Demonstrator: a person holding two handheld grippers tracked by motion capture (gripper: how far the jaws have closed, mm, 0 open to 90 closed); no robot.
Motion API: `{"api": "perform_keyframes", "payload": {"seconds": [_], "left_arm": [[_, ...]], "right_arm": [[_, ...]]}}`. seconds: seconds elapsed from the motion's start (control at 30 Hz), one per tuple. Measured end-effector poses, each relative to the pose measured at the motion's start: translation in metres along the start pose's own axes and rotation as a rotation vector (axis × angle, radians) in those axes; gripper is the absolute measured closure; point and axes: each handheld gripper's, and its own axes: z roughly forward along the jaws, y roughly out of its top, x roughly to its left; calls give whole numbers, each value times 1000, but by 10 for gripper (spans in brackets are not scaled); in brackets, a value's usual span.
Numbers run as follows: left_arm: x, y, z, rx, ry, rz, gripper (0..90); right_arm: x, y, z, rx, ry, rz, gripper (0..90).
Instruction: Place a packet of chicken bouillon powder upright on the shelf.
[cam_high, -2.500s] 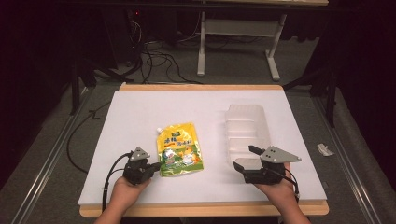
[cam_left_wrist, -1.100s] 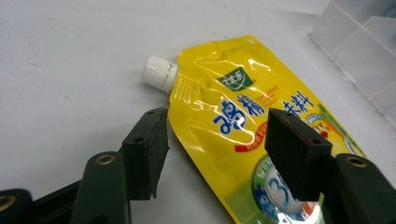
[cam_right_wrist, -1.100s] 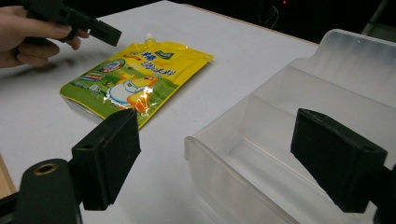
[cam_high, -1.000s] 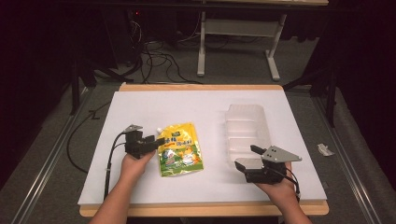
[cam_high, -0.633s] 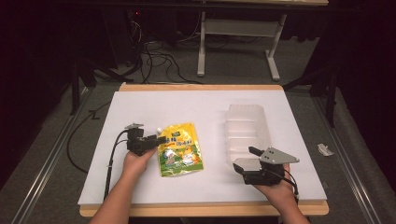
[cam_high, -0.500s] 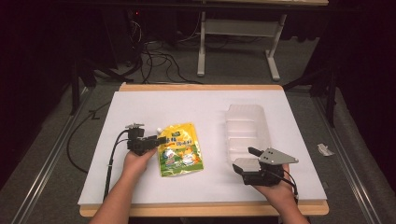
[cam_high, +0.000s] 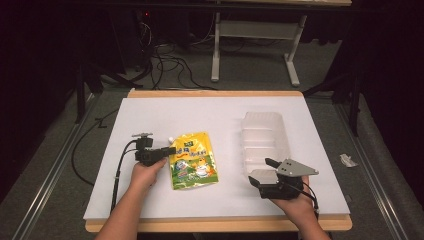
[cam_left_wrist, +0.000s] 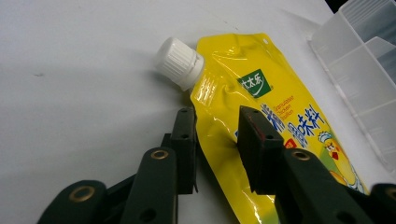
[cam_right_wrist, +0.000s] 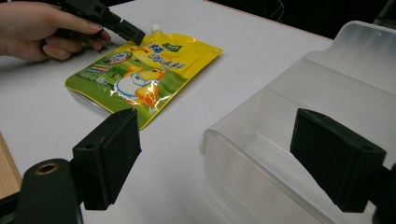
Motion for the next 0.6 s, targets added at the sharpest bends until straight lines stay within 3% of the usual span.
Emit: {"api": "perform_keyframes", "payload": {"seconds": [0.3, 0.6], "left_arm": [[-6, -6, -3, -18, -31, 65, 866], [-20, -13, -13, -87, -82, 167, 899]], "right_arm": [[-1, 0, 0, -2, -2, 3, 165], [-2, 0, -1, -11, 3, 11, 166]]}}
